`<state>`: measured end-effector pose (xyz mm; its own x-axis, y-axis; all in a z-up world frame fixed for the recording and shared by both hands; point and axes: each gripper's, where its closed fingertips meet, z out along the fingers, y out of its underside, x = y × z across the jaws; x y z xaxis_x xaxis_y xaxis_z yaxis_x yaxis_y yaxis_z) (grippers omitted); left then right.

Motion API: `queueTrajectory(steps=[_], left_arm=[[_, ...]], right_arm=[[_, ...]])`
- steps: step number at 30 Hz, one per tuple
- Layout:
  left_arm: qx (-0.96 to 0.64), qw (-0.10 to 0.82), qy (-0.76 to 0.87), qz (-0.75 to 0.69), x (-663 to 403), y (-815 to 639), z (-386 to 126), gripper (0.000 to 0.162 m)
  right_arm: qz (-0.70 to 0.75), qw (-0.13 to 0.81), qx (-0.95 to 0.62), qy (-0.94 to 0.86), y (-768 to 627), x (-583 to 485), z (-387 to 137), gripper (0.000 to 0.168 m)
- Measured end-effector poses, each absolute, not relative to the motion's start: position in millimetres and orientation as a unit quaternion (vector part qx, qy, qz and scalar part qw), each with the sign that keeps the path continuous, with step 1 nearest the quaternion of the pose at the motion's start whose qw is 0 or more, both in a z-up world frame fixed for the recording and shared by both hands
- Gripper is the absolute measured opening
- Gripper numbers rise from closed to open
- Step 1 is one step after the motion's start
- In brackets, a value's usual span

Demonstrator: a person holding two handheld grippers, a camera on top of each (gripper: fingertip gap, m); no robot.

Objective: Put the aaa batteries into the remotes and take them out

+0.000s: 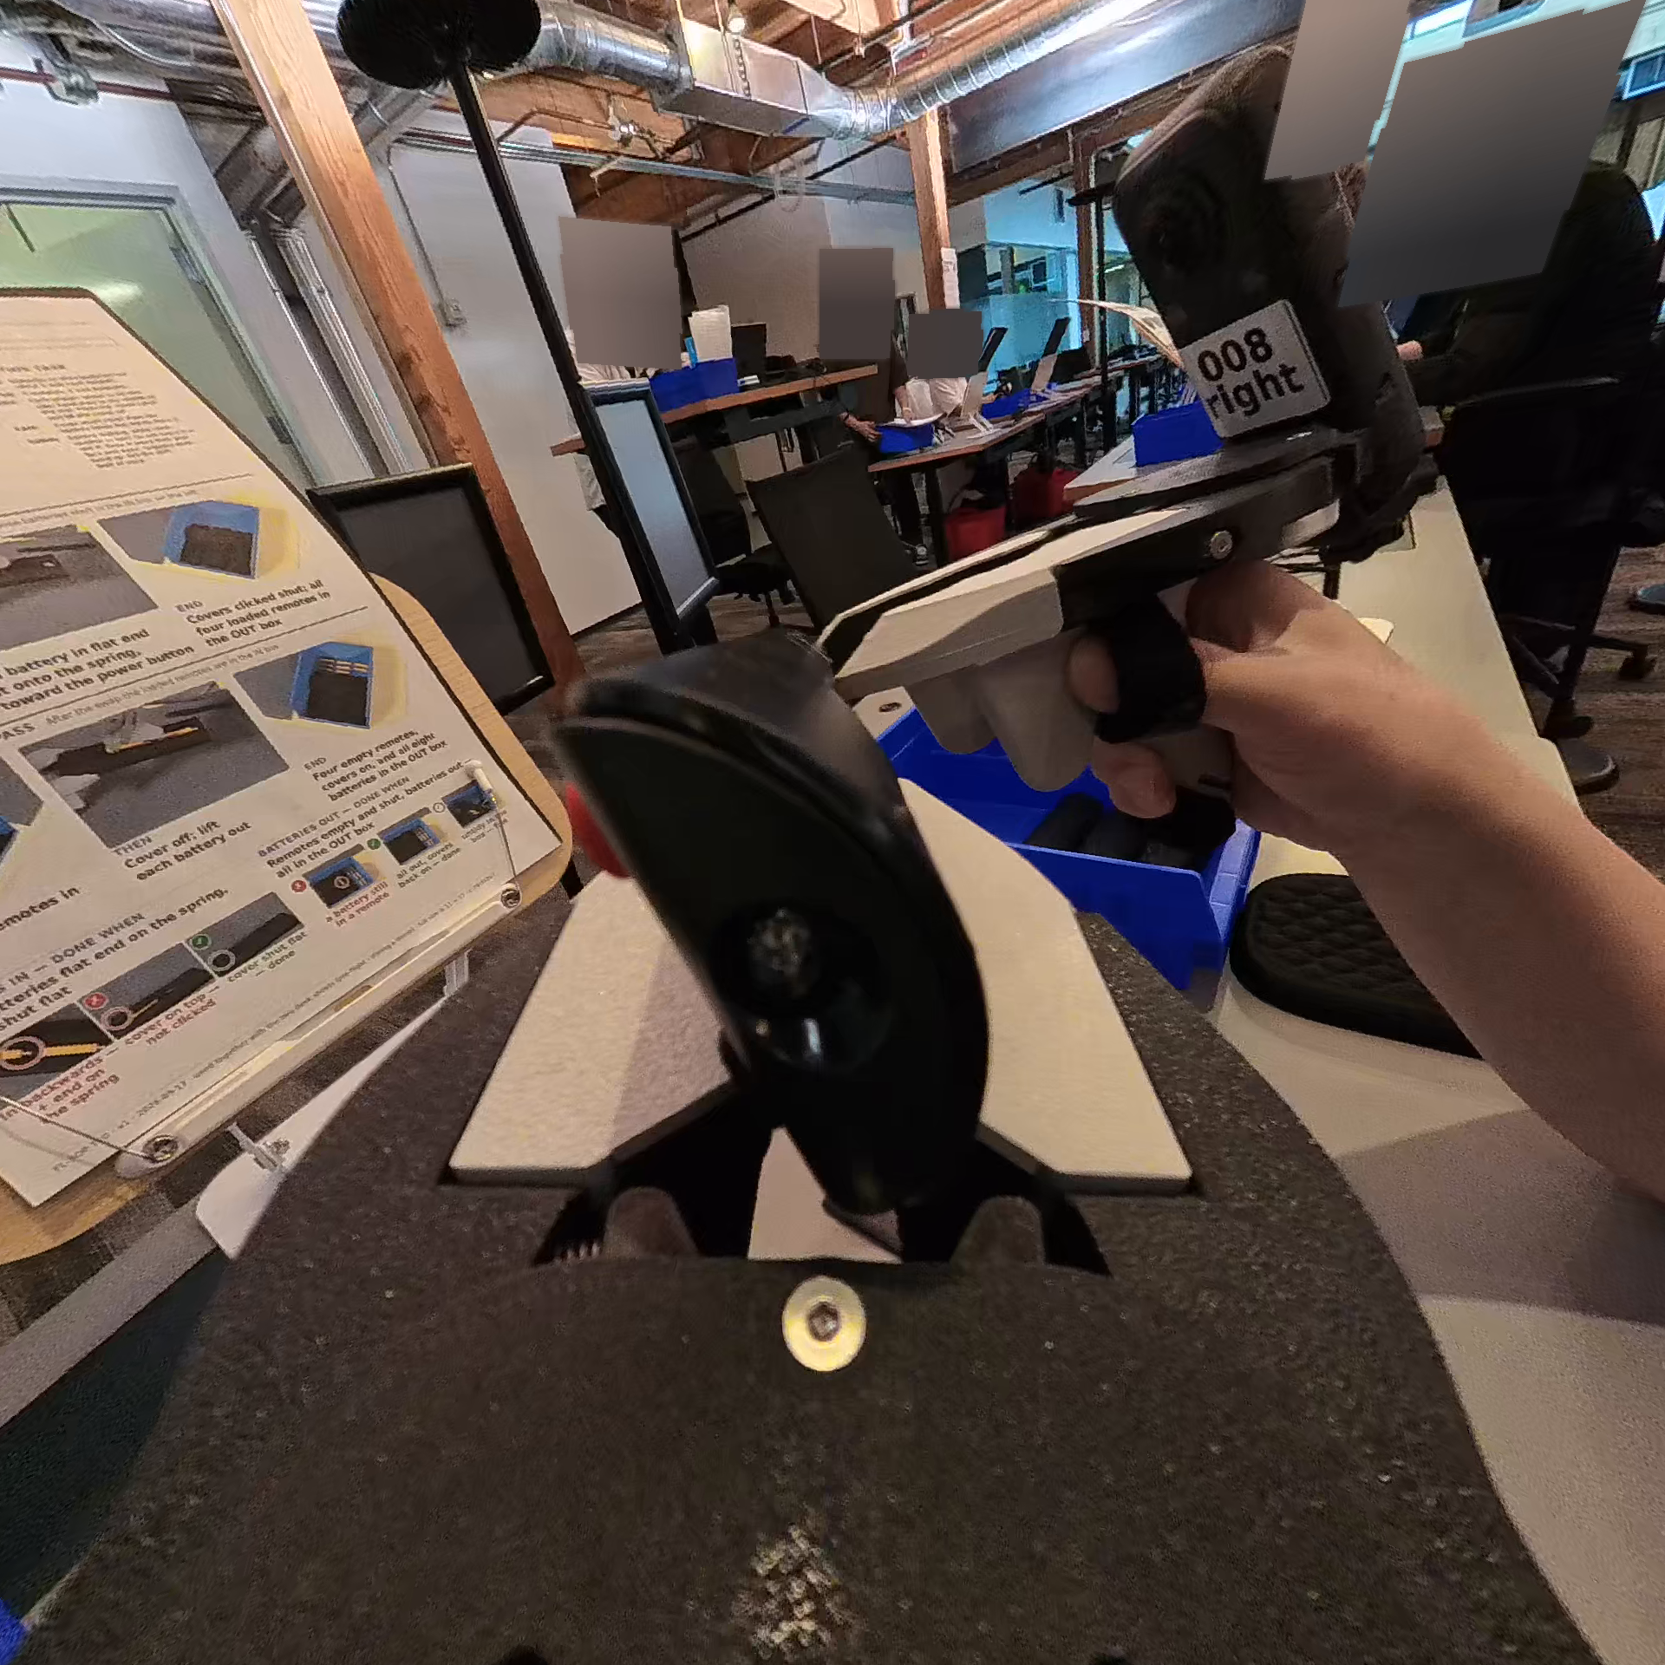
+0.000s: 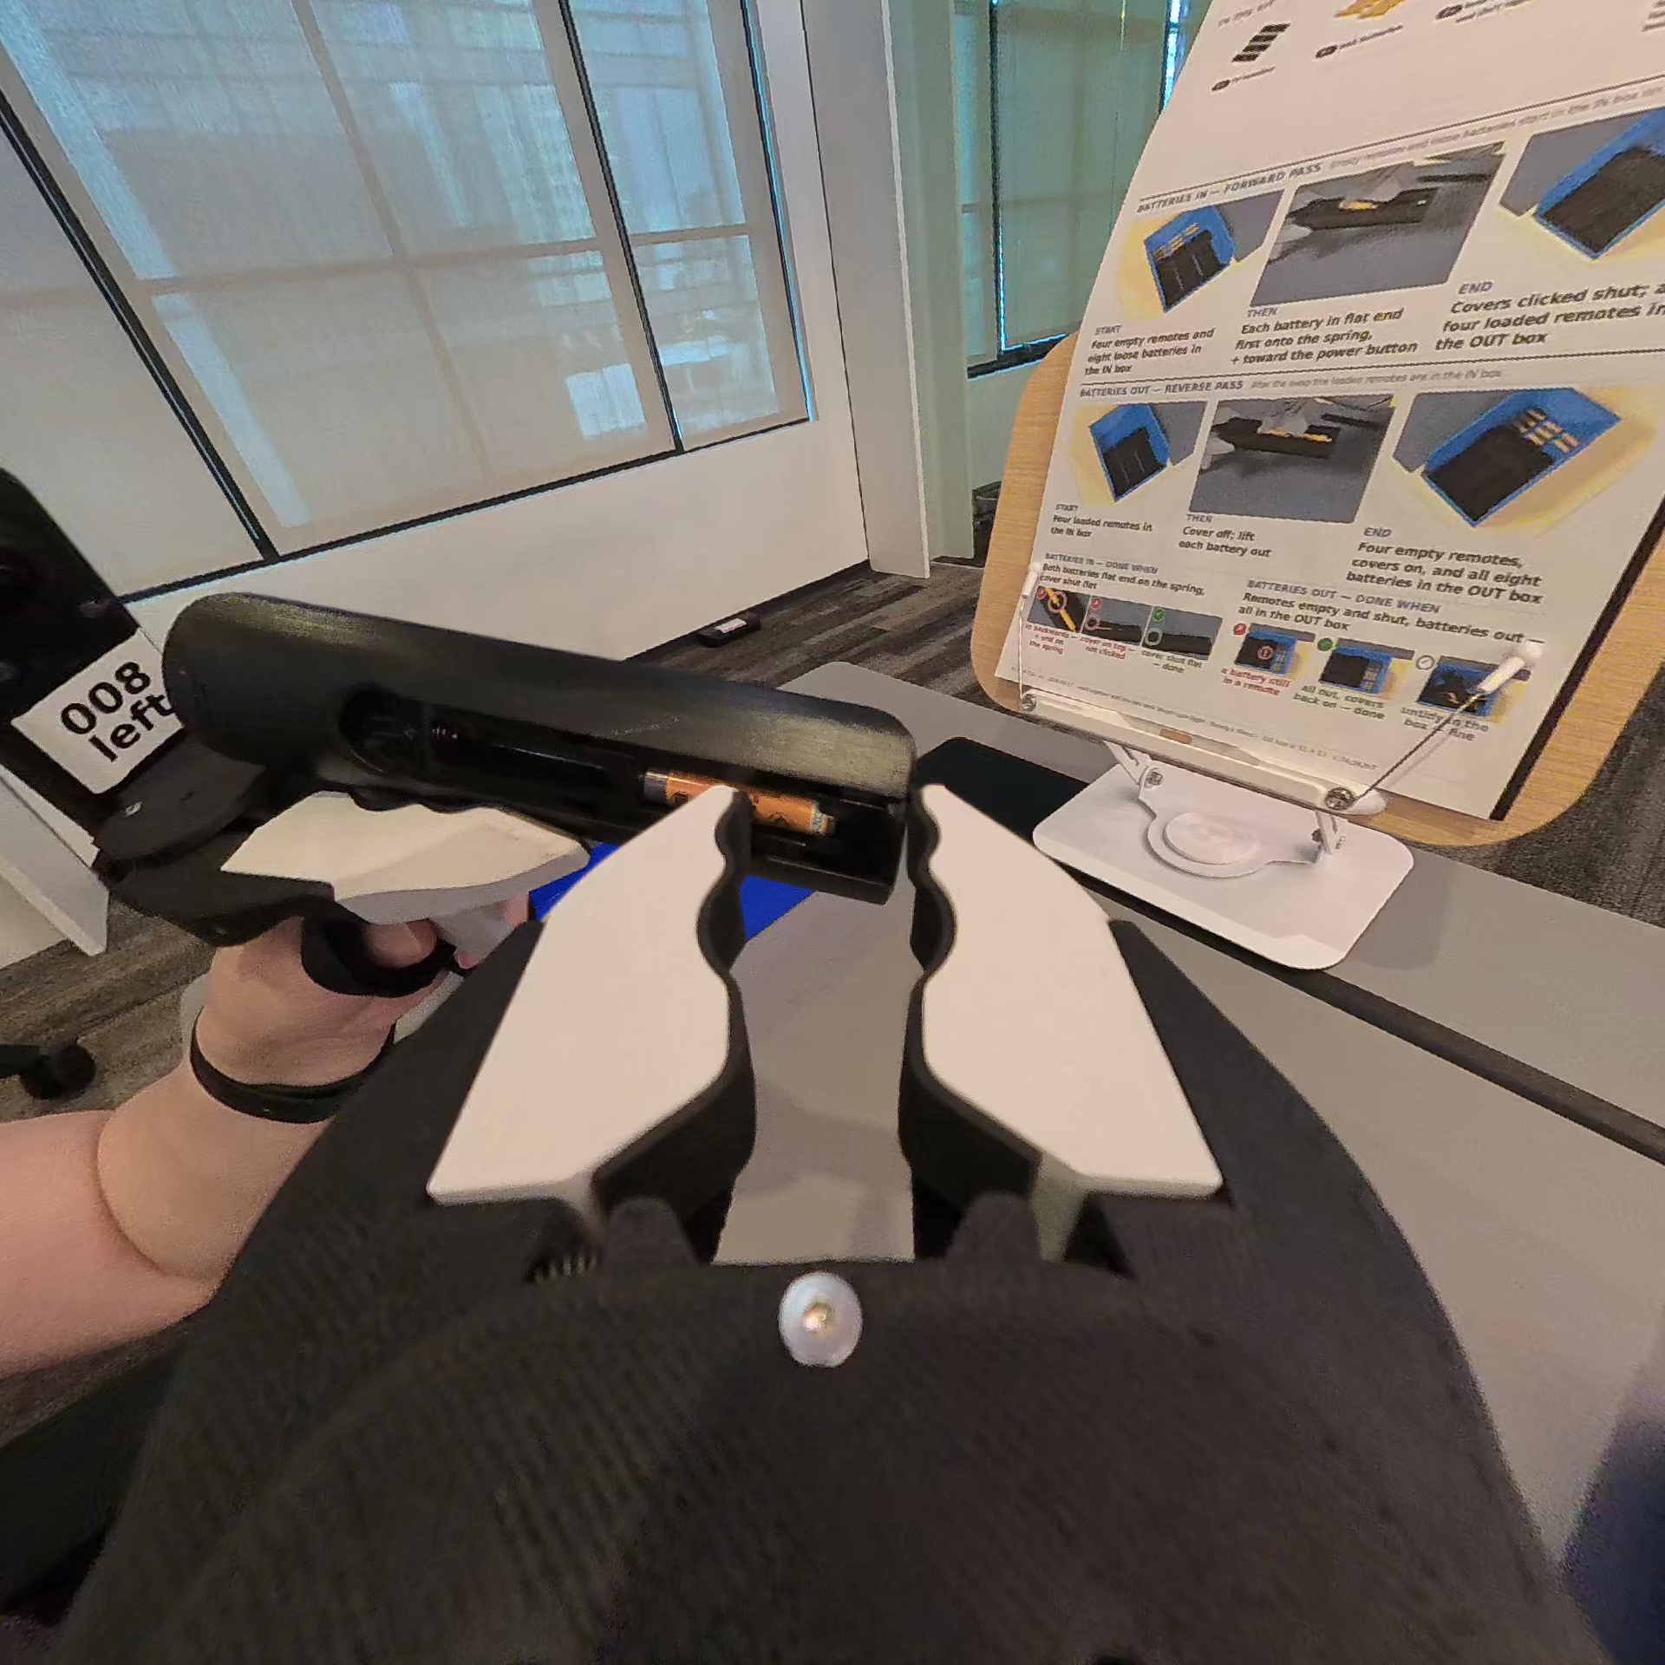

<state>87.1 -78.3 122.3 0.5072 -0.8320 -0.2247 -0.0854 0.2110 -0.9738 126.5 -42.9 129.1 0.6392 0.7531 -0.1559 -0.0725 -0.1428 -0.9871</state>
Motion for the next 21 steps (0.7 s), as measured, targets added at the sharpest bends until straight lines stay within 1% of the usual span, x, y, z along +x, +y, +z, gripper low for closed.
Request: queueTrajectory(steps=[1,2,3,4,5,6,7,8,9,21], left_arm=[[-0.56,0.663,0.408,-0.285,87.4,-79.2,123.0,0.089],[-0.559,0.662,0.408,-0.289,87.9,-80.0,123.3,0.09],[-0.559,0.662,0.408,-0.288,87.9,-80.3,123.2,0.097],[-0.559,0.662,0.409,-0.287,88.3,-80.7,123.1,0.09],[-0.558,0.663,0.408,-0.288,88.8,-81.2,123.5,0.097],[-0.558,0.663,0.409,-0.287,89.2,-81.4,123.2,0.091],[-0.558,0.663,0.409,-0.287,89.5,-81.5,123.0,0.097],[-0.557,0.664,0.408,-0.288,89.4,-81.7,123.3,0.097],[-0.557,0.663,0.407,-0.29,89.3,-82.0,123.7,0.018],[-0.558,0.663,0.409,-0.287,89.5,-81.9,123.1,0.018]], right_arm=[[0.341,0.606,-0.672,-0.254,-43.6,126.6,130.2,0.035],[0.338,0.608,-0.67,-0.257,-44.3,126.9,131.0,0.035],[0.334,0.608,-0.672,-0.26,-44.8,127.1,131.0,0.035],[0.331,0.608,-0.672,-0.261,-45.4,127.5,131.3,0.035],[0.33,0.609,-0.672,-0.262,-45.8,128.0,131.6,0.035],[0.329,0.608,-0.673,-0.263,-46.1,128.4,131.5,0.035],[0.328,0.607,-0.674,-0.264,-46.2,128.7,131.4,0.035],[0.328,0.607,-0.674,-0.265,-46.5,129.0,131.6,0.034],[0.328,0.607,-0.674,-0.265,-46.7,129.3,131.9,0.034],[0.326,0.6,-0.678,-0.273,-46.5,130.9,130.2,0.029]])
